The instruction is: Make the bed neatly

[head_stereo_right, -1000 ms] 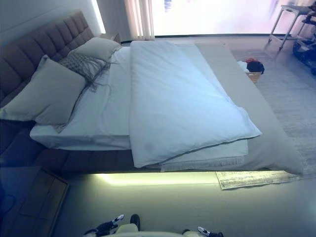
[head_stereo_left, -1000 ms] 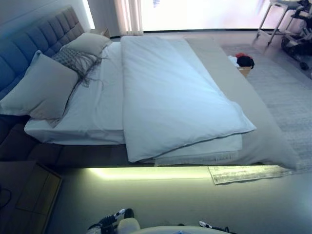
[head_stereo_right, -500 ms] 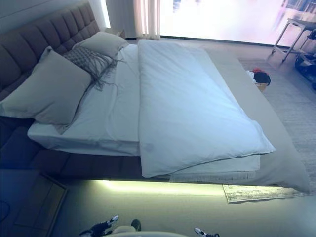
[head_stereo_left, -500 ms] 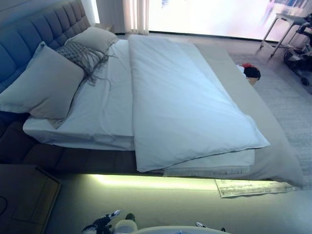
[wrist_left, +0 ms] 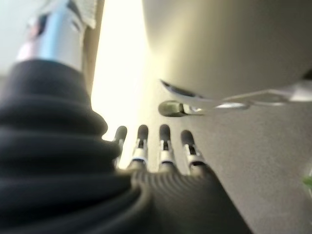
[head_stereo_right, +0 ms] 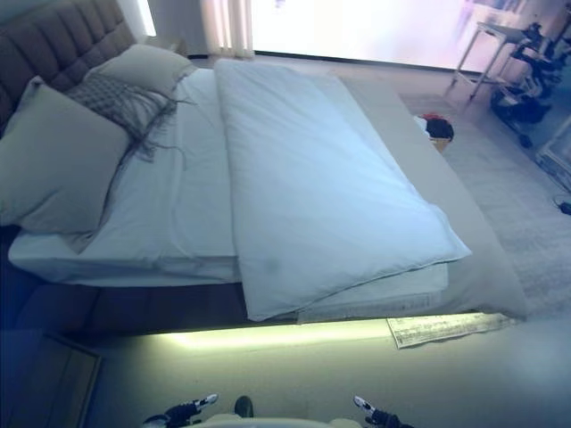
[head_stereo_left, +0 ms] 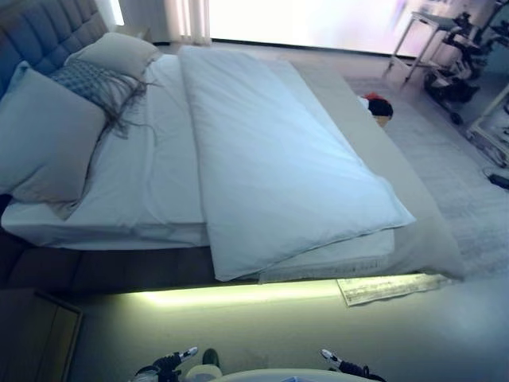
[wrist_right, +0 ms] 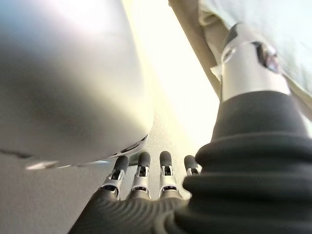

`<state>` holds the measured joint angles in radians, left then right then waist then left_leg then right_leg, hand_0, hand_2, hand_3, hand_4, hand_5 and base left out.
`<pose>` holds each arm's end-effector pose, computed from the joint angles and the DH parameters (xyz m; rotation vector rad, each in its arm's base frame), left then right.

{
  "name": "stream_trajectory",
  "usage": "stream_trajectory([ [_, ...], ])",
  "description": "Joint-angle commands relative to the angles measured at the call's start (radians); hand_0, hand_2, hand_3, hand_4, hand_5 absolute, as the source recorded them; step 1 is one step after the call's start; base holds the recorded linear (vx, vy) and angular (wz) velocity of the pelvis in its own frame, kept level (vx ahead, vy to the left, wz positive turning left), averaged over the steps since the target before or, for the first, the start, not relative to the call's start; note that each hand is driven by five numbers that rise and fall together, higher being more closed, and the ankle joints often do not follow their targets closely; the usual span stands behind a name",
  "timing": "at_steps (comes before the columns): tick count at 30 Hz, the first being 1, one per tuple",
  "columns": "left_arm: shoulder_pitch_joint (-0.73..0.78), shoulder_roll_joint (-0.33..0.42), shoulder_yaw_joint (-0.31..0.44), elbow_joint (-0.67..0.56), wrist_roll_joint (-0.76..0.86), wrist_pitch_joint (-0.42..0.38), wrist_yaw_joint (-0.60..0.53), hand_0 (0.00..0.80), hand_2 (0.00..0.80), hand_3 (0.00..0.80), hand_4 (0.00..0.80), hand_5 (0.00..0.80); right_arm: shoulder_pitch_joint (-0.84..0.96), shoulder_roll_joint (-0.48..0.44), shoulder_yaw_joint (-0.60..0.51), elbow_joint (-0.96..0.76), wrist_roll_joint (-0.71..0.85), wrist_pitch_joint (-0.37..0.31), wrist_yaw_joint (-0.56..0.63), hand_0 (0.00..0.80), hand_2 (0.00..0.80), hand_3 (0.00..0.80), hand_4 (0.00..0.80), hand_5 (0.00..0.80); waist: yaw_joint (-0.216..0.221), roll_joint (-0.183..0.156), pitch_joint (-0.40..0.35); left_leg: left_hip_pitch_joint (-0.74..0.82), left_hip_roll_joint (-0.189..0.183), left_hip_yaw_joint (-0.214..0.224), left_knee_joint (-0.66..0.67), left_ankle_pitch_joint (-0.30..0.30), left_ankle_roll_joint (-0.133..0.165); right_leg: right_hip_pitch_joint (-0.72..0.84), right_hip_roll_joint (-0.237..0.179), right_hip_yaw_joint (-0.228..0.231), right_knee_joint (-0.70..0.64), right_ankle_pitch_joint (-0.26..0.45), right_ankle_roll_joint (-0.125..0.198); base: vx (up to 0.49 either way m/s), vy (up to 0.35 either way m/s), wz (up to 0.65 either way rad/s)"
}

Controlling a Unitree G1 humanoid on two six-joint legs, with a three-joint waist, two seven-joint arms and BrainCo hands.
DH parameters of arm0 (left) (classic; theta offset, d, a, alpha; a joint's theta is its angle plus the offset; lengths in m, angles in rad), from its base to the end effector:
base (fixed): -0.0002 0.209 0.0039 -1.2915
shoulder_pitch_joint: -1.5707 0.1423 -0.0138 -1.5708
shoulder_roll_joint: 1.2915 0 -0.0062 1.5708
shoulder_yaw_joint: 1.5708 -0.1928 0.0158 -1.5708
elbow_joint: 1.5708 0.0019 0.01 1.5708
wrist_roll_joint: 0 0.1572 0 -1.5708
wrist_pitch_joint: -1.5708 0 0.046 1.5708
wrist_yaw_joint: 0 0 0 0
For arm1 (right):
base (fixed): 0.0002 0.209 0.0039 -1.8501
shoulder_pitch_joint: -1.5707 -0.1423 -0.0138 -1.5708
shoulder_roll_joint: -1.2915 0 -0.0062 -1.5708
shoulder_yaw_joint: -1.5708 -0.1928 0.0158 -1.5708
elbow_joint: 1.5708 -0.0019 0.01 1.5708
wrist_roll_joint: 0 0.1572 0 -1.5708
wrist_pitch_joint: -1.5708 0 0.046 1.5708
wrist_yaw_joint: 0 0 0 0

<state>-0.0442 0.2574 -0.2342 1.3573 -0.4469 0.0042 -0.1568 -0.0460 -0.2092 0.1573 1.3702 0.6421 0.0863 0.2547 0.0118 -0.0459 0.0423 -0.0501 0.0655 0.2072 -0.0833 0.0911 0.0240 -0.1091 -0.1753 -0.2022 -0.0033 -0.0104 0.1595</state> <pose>0.0698 0.2368 -0.1441 -0.0998 1.2883 0.1346 0.0653 -0.2208 -0.1487 0.4413 1.2907 -0.2060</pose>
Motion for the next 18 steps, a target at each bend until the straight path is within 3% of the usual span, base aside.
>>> stream_trajectory([
  [1,-0.081,-0.025,0.011,-0.012,-0.015,-0.014,-0.002,0.000,0.000,0.000,0.000,0.000,-0.061,0.020,-0.007,-0.025,0.033,0.007,0.004,0.000,0.000,0.000,0.000,0.000,-0.029,0.025,0.092,0.035,-0.046,0.000,0.120,-0.160,-0.019,-0.106,0.005,-0.014,0.047,0.169,-0.020,0.115,-0.075,0.50],
  [3,-0.069,-0.041,0.017,-0.017,-0.025,-0.013,0.007,0.000,0.000,0.000,0.000,0.000,-0.051,0.019,-0.016,-0.024,-0.002,0.032,-0.027,0.000,0.000,0.000,0.000,0.000,-0.025,0.025,0.085,0.041,-0.056,-0.007,0.166,-0.178,-0.012,-0.062,0.002,-0.034,0.066,0.137,-0.027,0.225,-0.086,0.64],
  [6,-0.048,-0.048,0.027,-0.014,-0.010,-0.007,-0.032,0.000,0.000,0.000,0.000,0.000,-0.029,0.011,-0.022,-0.011,0.006,0.013,-0.019,0.000,0.000,0.000,0.000,0.000,-0.026,0.023,0.069,0.071,-0.044,-0.010,0.173,-0.185,-0.019,-0.020,0.003,-0.054,0.071,0.105,-0.036,0.270,-0.095,0.44],
  [18,-0.015,-0.064,0.010,0.004,0.043,0.006,-0.051,0.000,0.000,0.000,0.000,0.000,-0.027,0.010,0.007,-0.022,-0.035,-0.005,0.014,0.000,0.000,0.000,0.000,0.000,-0.026,0.032,0.021,0.170,-0.001,-0.044,0.118,-0.185,-0.059,0.086,0.040,-0.076,0.067,0.025,-0.068,0.184,-0.066,0.03],
])
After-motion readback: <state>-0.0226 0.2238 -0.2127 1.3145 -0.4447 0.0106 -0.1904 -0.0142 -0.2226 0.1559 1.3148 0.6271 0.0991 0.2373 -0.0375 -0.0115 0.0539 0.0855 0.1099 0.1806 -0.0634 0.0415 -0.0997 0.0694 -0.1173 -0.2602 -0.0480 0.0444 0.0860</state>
